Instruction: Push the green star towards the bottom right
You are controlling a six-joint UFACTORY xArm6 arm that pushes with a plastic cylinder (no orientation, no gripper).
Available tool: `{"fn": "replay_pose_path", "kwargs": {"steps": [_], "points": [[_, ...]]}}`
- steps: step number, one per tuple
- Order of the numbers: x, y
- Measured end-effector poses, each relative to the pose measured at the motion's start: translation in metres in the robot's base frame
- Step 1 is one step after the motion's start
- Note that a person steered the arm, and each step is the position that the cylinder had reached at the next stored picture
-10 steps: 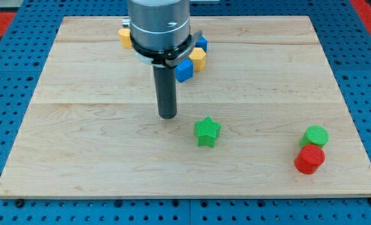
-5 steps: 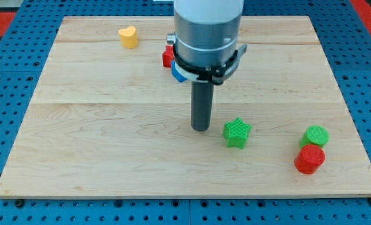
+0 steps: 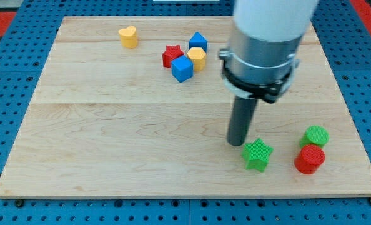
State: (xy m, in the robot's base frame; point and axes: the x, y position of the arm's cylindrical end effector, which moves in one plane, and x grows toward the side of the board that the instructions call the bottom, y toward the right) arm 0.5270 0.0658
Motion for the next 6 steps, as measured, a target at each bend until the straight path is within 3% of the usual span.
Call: {"fn": "replay_pose_path", "kwargs": {"steps": [2,4,6], "points": [[0.002,-0.021],[0.035,-0.007],[0.037,0.039]]}}
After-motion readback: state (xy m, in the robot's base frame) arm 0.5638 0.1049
